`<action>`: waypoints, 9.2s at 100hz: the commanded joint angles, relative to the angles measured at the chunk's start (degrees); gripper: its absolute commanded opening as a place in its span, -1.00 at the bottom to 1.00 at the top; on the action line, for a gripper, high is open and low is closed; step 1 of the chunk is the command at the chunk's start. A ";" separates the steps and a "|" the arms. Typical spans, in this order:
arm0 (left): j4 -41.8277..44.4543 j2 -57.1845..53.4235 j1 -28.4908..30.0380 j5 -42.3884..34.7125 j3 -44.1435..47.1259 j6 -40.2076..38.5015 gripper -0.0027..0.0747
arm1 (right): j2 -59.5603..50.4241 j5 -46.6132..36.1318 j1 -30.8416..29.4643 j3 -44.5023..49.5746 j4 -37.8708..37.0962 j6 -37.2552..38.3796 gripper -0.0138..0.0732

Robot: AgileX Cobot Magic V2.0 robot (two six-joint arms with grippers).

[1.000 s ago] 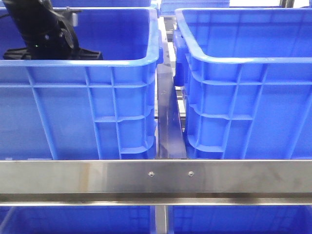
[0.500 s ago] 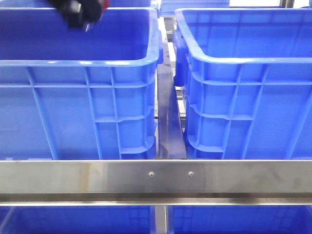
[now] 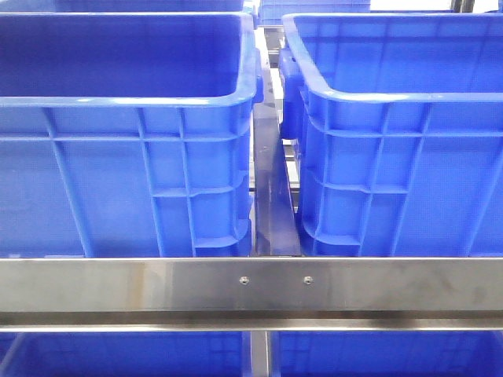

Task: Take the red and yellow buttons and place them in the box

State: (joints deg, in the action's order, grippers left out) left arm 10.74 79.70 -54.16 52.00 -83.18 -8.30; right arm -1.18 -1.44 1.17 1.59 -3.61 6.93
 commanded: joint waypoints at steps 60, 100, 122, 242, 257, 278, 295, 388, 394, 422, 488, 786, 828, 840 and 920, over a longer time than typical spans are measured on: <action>0.70 -2.08 -4.50 -2.83 -1.85 1.38 -0.98 | 11.96 27.47 0.12 -32.07 1.70 4.33 -0.84; 0.70 -2.08 -4.50 -2.74 -1.85 1.38 -0.98 | 31.63 40.91 0.12 -48.45 10.18 4.28 -0.83; 0.70 -2.08 -4.50 -2.74 -1.85 1.38 -0.98 | 34.29 40.98 0.12 -48.45 17.11 4.28 -0.15; 0.70 -2.08 -4.50 -2.51 -1.85 1.38 -0.98 | 64.81 60.54 1.42 -54.34 93.03 -47.47 0.51; 0.60 -2.08 -4.50 -2.46 -1.85 1.38 -0.98 | 66.48 60.48 4.21 -54.93 93.09 -47.86 0.51; 0.49 -2.08 -4.50 -2.46 -1.85 1.38 -0.98 | 68.86 60.16 7.98 -54.93 93.16 -48.03 0.51; 0.49 -2.08 -4.50 -2.46 -1.85 1.38 -0.98 | 69.94 60.16 9.57 -54.93 93.19 -48.41 0.43; 1.36 -2.58 -2.83 -1.36 -1.85 -0.36 0.18 | 69.94 52.46 9.41 -54.93 93.14 -50.17 -0.42; 1.51 -3.14 -1.29 -1.36 -1.85 -1.13 0.18 | 69.94 52.18 8.74 -54.93 93.14 -50.48 -0.42; 1.62 -7.46 10.95 -1.36 -1.10 -3.01 0.18 | 69.88 52.43 3.02 -54.93 93.14 -50.87 -0.42; 0.98 -33.25 44.24 -5.61 25.37 -6.54 0.13 | 69.88 49.40 -0.65 -54.93 93.14 -51.94 -0.42; 1.35 -37.97 44.83 -5.91 27.62 -6.54 -0.98 | 80.33 -5.29 3.64 -59.52 92.03 -90.00 0.58; 1.35 -37.97 44.83 -5.91 27.62 -6.54 -0.98 | 50.84 -4.14 3.64 -41.31 93.93 -90.00 0.58; 1.35 -37.97 44.83 -5.91 27.62 -6.54 -0.98 | 44.77 -4.00 3.64 -37.77 93.93 -90.00 0.58; 1.35 -37.97 44.83 -5.91 27.62 -5.77 -0.97 | 33.78 -1.16 3.64 -31.51 93.98 -90.00 -0.84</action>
State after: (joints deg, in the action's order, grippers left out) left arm 11.63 41.93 -9.51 50.05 -54.13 -14.27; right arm 32.69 -3.57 4.94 -28.44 90.24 -82.51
